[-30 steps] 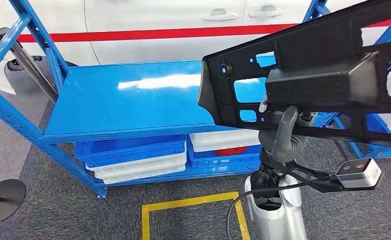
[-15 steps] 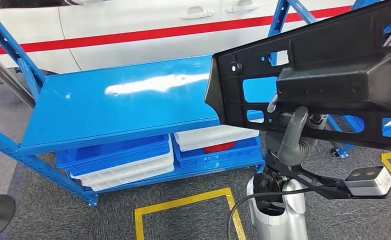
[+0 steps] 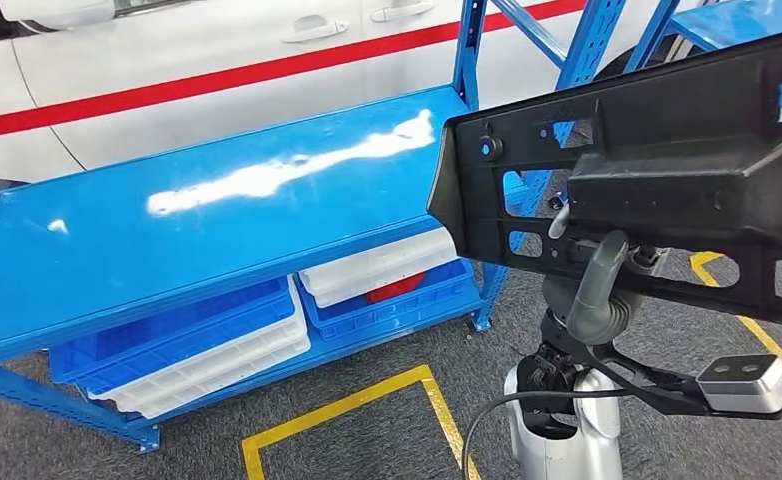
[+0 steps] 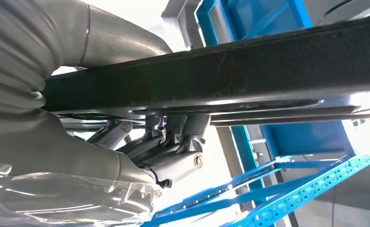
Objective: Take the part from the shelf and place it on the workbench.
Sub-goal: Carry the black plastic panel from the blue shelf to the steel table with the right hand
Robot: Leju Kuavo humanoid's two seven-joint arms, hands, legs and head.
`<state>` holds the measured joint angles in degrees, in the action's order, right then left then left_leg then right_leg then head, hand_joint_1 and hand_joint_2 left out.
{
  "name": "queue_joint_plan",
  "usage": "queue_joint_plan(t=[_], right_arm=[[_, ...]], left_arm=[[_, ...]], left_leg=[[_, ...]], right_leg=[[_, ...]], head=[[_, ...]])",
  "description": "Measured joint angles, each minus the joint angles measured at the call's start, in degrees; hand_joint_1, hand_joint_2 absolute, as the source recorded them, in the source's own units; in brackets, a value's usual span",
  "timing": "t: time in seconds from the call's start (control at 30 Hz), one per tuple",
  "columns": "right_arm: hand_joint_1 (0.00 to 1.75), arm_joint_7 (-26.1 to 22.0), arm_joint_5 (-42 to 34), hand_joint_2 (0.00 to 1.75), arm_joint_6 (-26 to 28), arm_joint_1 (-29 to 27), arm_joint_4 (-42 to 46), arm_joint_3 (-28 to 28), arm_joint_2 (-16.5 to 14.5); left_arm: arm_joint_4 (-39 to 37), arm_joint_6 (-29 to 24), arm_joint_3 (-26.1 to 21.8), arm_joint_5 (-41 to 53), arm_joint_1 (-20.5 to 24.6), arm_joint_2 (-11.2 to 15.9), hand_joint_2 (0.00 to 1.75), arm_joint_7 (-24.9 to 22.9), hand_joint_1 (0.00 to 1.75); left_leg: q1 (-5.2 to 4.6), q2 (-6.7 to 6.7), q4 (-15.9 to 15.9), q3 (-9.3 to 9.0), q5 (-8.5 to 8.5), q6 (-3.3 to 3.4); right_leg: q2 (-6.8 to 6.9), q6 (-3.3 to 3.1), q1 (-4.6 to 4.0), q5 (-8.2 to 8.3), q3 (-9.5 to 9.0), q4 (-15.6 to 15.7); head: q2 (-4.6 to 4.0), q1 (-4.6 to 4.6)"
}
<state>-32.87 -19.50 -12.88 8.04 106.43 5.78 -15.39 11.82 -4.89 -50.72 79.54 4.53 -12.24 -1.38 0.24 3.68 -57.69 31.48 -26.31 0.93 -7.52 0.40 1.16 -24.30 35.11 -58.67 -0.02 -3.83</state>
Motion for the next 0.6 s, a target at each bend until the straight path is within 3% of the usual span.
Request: queue_joint_plan(t=[0.07,0.13,0.2,0.23,0.27,0.33,0.4,0.43,0.5,0.53,0.6], right_arm=[[1.75,-0.3,0.3,1.75,0.2,-0.3,0.0,-0.1,0.1],[1.75,-0.7,0.6,1.75,0.4,-0.4,0.0,-0.2,0.2],[1.75,-1.0,0.9,1.75,0.8,-0.8,-0.2,-0.2,0.2],[1.75,-1.2,0.9,1.75,0.9,-1.0,-0.3,-0.2,0.3],[1.75,-1.4,0.8,1.75,1.1,-1.2,-0.4,-0.2,0.3],[1.75,-1.6,0.4,1.75,1.5,-1.4,-0.4,-0.3,0.3],[1.75,-1.8,0.0,1.75,1.9,-1.5,-0.4,-0.4,0.2],[1.75,-1.9,-0.2,1.75,2.0,-1.7,-0.4,-0.6,0.2],[1.75,-2.0,-0.3,1.75,2.1,-2.0,-0.3,-0.9,0.1],[1.75,-2.0,-0.3,1.75,2.1,-2.2,-0.3,-1.1,0.1],[1.75,-2.0,-0.4,1.75,2.1,-2.5,-0.2,-1.4,0.0]], left_arm=[[0.0,0.1,0.0,-0.2,0.1,-0.2,1.75,0.1,0.00],[0.0,0.2,0.0,-0.3,0.0,-0.2,1.75,0.1,0.00],[0.0,0.5,-0.1,-0.4,-0.2,-0.1,1.75,0.1,0.00],[0.0,0.6,-0.1,-0.4,-0.2,-0.1,1.75,0.1,0.00],[0.0,0.7,-0.1,-0.4,-0.1,-0.1,1.75,0.0,0.00],[0.0,1.0,-0.1,-0.4,-0.1,0.0,1.75,-0.3,0.00],[0.0,1.2,-0.1,-0.4,-0.1,0.1,1.75,-0.6,0.00],[0.0,1.3,-0.1,-0.4,-0.1,0.2,1.75,-0.7,0.00],[0.0,1.5,-0.1,-0.3,-0.1,0.3,1.75,-1.1,0.00],[0.0,1.5,-0.1,-0.2,-0.1,0.4,1.75,-1.3,0.00],[0.0,1.6,-0.1,0.0,-0.1,0.5,1.75,-1.7,0.00]], left_leg=[[0.24,-1.51,1.1,-0.33,0.66,0.41],[0.18,-3.17,1.6,-0.37,1.03,0.74],[0.01,-4.81,1.5,-0.13,1.03,0.82],[-0.03,-5.61,1.4,-0.02,1.00,0.80],[-0.04,-6.38,1.2,0.08,0.92,0.74],[-0.07,-7.75,0.7,0.20,0.58,0.44],[-0.32,-8.71,0.1,0.25,0.15,-0.15],[-0.45,-9.13,0.0,0.22,0.06,-0.50],[-0.51,-9.94,0.0,0.05,-0.01,-1.16],[-0.42,-9.59,-0.2,0.03,-0.32,-1.51],[-0.16,-7.09,-3.4,1.22,-2.88,-2.12]], right_leg=[[1.96,0.54,-0.24,-1.02,0.76,-1.4],[5.44,0.87,-0.40,-4.39,3.44,-7.0],[6.84,1.26,-0.17,-7.26,6.51,-13.6],[7.11,1.44,-0.04,-7.32,6.94,-14.8],[7.42,1.58,0.08,-6.36,6.20,-13.7],[9.21,1.53,0.17,-3.32,2.09,-6.5],[11.27,0.93,-0.08,-1.76,-0.90,-1.0],[11.60,0.51,-0.27,-1.72,-1.16,-0.3],[10.44,-0.26,-0.35,-1.35,-0.96,-0.2],[9.84,-0.60,-0.22,-1.10,-0.94,0.0],[8.70,-1.30,0.13,-0.57,-0.84,0.4]], head=[[0.00,0.01],[0.00,0.02],[0.00,0.03],[0.00,0.03],[0.00,0.03],[0.00,0.03],[0.00,0.02],[0.00,0.01],[0.00,-0.01],[0.00,-0.01],[0.00,-0.01]])
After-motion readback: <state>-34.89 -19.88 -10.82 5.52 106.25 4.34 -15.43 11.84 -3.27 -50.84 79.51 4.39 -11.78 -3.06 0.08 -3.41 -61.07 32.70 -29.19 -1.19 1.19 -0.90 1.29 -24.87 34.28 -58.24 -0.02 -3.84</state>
